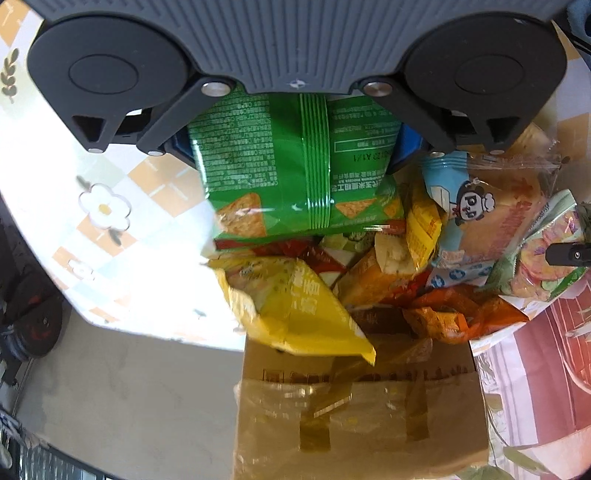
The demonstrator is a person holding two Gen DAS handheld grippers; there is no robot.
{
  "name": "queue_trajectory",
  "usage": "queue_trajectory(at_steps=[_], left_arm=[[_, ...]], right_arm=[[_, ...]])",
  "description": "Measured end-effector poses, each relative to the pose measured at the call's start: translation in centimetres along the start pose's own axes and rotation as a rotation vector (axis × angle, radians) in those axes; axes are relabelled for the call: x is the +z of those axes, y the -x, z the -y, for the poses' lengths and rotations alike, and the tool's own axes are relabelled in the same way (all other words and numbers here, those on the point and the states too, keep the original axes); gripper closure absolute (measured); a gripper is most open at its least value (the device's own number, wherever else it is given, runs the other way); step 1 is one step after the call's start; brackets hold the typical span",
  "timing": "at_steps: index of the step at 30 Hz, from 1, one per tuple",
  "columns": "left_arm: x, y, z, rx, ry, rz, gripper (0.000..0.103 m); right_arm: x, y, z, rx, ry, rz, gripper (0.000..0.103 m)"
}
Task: Organize snacks
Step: 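Grasp the green vegetable cracker bag with the left tool while the right grasps the green corn chip bag, then lift both green bags over the cardboard box and open both tools to drop them in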
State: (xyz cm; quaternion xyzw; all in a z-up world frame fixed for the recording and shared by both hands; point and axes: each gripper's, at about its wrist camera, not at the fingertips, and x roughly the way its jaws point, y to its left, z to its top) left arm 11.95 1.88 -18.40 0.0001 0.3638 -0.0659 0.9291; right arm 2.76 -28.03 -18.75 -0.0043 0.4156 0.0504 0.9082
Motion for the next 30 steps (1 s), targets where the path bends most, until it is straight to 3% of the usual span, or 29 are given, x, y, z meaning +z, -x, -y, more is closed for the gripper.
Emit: queue_trajectory(at_steps=[8, 10, 16, 30], left_arm=[[0.5, -0.4, 0.7, 0.014, -0.021, -0.011, 0.001], [0.4, 0.0, 0.9, 0.006, -0.031, 0.007, 0.010], [0.5, 1.4, 1.3, 0.006, -0.062, 0.042, 0.022], [1.0, 3.9, 1.3, 0.010, -0.043, 0.103, 0.025]], right_arm=[[-0.6, 0.4, 0.3, -0.013, 0.010, 0.002, 0.009], [-0.7, 0.6, 0.6, -0.016, 0.008, 0.009, 0.011], [-0.8, 1.6, 0.8, -0.013, -0.007, 0.038, 0.016], [-0.2, 3.8, 0.6, -0.007, -0.015, 0.097, 0.017]])
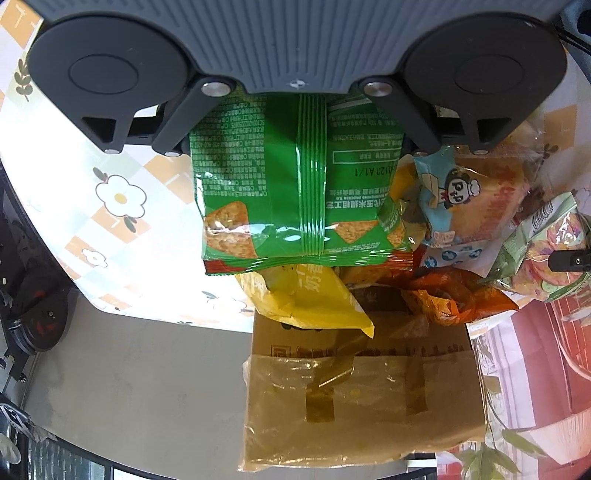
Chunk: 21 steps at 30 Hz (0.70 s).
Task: Organize snacks
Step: 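Lift both green bags over the cardboard box and open both tools to drop them in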
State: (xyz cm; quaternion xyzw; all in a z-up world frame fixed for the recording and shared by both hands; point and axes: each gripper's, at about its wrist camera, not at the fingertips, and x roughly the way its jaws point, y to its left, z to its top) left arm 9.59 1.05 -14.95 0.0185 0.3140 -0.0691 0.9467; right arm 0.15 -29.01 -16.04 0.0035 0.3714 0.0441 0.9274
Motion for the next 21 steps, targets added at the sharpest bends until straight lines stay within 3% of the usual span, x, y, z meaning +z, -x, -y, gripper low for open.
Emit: queue_trajectory(at_steps=[21], left_arm=[[2.6, 5.0, -0.1, -0.010, 0.022, 0.142, 0.024]], right_arm=[[1.6, 4.5, -1.0, -0.001, 0.005, 0.123, 0.018]])
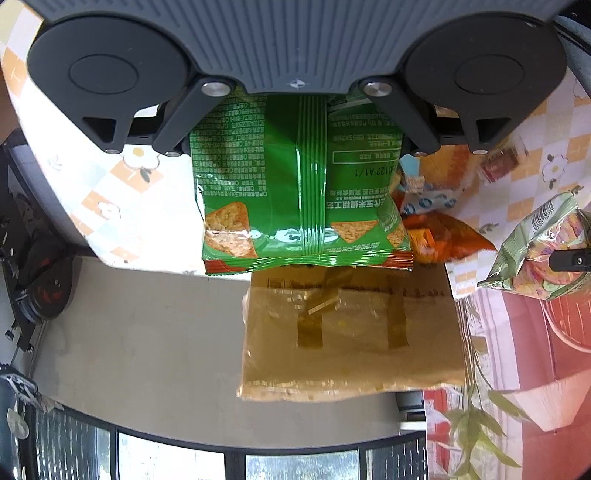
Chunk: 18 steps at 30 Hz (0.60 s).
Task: Organize snacks
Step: 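Lift both green bags over the cardboard box and open both tools to drop them in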
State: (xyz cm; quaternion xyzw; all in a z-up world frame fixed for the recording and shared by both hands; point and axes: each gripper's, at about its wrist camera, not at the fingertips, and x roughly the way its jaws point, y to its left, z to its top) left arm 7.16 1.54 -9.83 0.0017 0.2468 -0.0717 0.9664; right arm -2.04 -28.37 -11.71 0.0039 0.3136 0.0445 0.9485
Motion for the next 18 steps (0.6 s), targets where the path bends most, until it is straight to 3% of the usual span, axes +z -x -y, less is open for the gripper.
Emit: queue_trajectory(at_steps=[18], left_arm=[[4.7, 1.0, 2.1, -0.027, -0.053, 0.125, 0.024]], right_arm=[[5.5, 0.9, -0.2, 0.052, 0.046, 0.124, 0.018]])
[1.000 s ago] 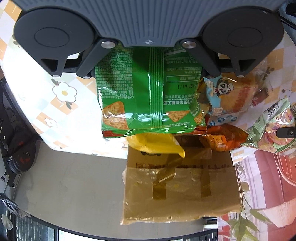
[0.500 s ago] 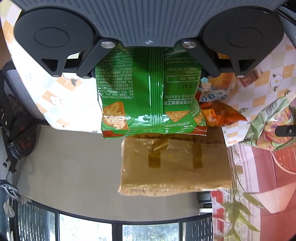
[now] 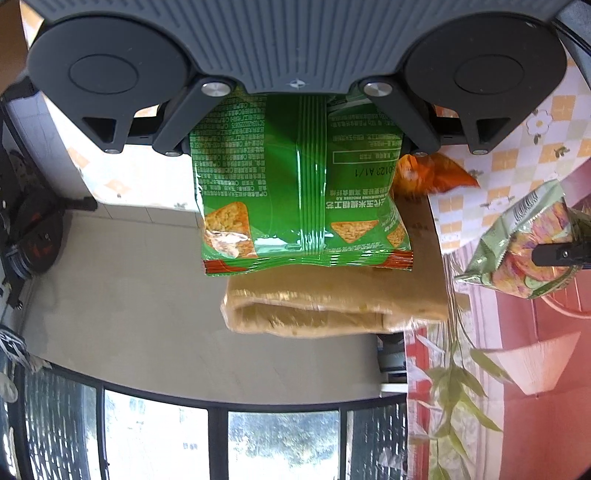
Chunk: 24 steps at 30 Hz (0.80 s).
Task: Organize snacks
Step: 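Lift both green bags over the cardboard box and open both tools to drop them in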
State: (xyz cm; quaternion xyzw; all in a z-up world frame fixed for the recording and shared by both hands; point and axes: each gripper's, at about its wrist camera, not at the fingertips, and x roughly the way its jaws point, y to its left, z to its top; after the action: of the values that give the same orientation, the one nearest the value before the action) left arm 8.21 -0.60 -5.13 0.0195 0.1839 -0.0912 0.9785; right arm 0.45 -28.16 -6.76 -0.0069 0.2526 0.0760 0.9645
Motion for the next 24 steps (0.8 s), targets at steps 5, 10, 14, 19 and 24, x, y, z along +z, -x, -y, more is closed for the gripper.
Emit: queue_trajectory(at_steps=[5, 10, 14, 19, 24], left_arm=[[2.2, -0.4, 0.5, -0.004, -0.020, 0.042, 0.024], [4.3, -1.2, 0.9, -0.009, -0.031, 0.078, 0.024], [5.0, -1.4, 1.0, -0.013, -0.013, 0.090, 0.024], [6.8, -1.8, 0.9, -0.016, -0.013, 0.113, 0.024], [10.9, -5.1, 2.2, 0.002, -0.087, 0.151, 0.024]], right_arm=[[2.8, -0.5, 0.2, 0.028, 0.015, 0.048, 0.018], [5.7, -1.5, 0.7, 0.056, 0.019, 0.090, 0.018], [7.3, -2.1, 0.7, 0.069, 0.045, 0.109, 0.018], [8.2, -2.7, 1.1, 0.084, 0.056, 0.122, 0.018], [11.1, -5.3, 0.8, 0.080, 0.117, 0.145, 0.018]])
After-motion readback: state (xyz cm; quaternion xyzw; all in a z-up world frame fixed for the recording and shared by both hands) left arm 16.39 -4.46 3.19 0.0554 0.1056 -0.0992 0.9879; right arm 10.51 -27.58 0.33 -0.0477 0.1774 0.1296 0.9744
